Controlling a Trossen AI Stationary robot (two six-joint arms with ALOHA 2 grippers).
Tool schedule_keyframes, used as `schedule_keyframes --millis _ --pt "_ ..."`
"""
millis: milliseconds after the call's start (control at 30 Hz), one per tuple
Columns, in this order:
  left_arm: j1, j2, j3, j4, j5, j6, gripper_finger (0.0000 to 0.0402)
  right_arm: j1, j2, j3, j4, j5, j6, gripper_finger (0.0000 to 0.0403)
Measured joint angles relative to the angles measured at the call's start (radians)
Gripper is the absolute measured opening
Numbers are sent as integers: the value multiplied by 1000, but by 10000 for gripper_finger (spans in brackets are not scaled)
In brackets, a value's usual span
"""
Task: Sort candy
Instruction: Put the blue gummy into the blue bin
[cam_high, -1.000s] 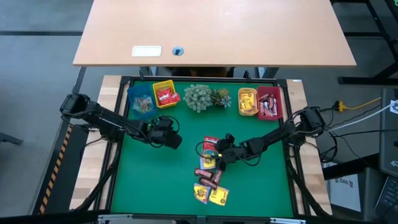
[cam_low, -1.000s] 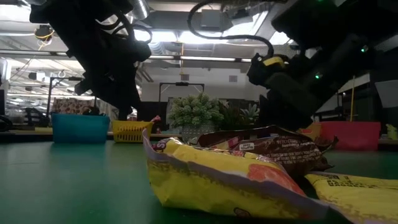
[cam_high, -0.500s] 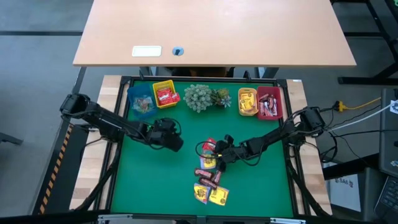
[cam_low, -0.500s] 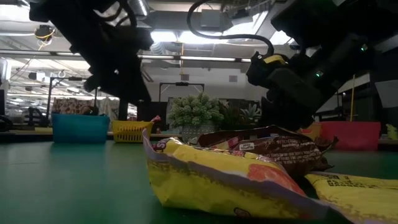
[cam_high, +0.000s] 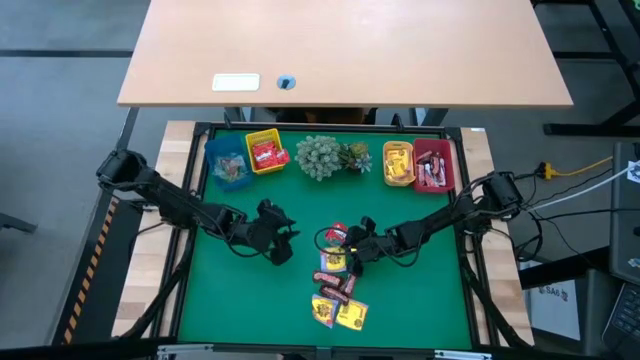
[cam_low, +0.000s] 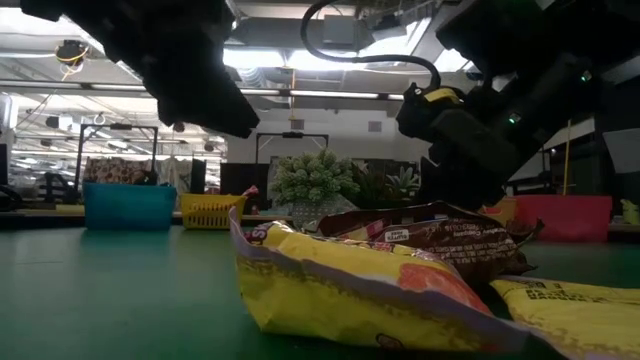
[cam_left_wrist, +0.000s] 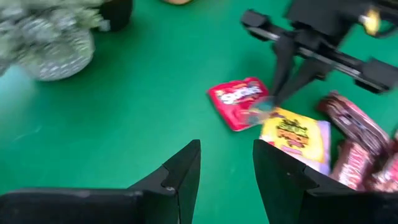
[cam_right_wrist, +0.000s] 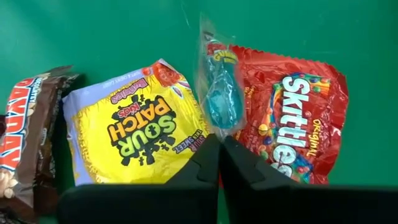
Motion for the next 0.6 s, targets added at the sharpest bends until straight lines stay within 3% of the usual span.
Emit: schedule_keyframes --millis 200,400,600 --pt "-33 83 1 136 2 175 134 0 0 0 20 -47 30 7" --pt "-34 234 1 376 4 387 134 0 0 3 22 -89 32 3" --pt "-30 343 1 541 10 433 134 0 0 3 23 -89 33 2"
